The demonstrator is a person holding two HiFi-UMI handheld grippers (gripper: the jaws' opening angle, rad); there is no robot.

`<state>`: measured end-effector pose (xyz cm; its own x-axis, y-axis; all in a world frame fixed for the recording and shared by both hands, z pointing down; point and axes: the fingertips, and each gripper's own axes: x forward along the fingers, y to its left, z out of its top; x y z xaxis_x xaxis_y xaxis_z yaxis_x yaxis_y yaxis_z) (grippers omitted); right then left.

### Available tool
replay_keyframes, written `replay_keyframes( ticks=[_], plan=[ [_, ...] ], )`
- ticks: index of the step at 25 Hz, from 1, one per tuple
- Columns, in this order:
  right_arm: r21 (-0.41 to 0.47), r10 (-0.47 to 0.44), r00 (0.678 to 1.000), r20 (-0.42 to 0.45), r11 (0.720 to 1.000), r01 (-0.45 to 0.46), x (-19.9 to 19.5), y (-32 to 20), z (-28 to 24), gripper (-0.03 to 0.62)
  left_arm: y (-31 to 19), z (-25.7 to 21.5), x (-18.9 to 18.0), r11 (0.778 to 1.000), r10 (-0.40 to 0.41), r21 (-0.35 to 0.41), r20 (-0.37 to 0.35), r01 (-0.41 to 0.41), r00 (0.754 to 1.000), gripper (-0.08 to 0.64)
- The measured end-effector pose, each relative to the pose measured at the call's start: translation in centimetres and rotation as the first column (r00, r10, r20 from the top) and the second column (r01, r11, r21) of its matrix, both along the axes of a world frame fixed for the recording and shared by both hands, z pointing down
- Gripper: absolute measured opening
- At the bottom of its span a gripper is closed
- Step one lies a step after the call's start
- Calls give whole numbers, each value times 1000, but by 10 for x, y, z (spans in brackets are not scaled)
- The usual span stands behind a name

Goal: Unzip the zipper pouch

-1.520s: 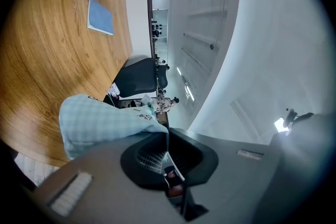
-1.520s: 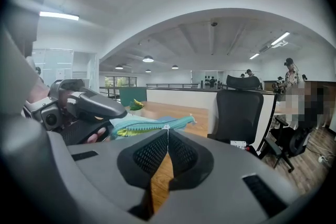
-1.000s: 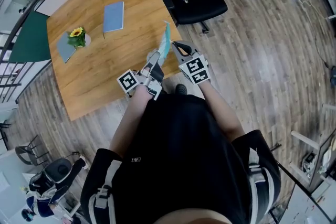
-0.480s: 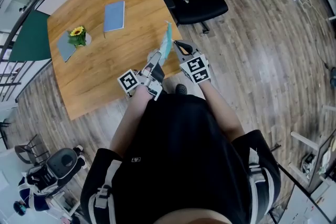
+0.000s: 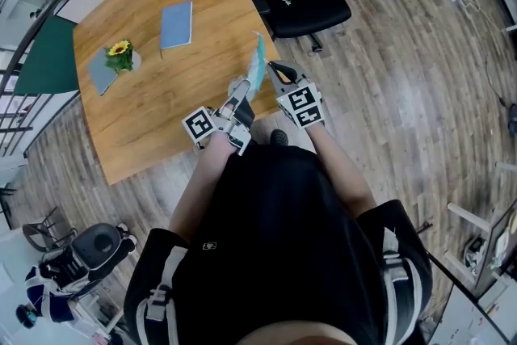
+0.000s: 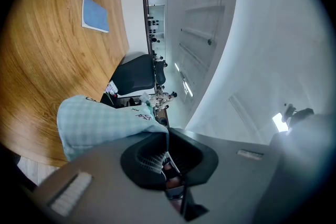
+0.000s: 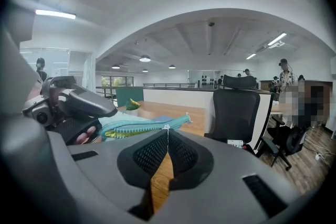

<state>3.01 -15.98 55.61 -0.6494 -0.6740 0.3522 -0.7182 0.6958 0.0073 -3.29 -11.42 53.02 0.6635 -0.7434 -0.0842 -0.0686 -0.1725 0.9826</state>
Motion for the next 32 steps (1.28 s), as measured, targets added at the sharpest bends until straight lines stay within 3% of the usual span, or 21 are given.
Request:
replay_keyframes(
  ticks=[32],
  plan=[
    [0, 55, 998, -20, 999, -55, 6, -7, 4, 8, 5, -1, 5, 1000, 30, -3, 4, -30, 1000, 5]
  ],
)
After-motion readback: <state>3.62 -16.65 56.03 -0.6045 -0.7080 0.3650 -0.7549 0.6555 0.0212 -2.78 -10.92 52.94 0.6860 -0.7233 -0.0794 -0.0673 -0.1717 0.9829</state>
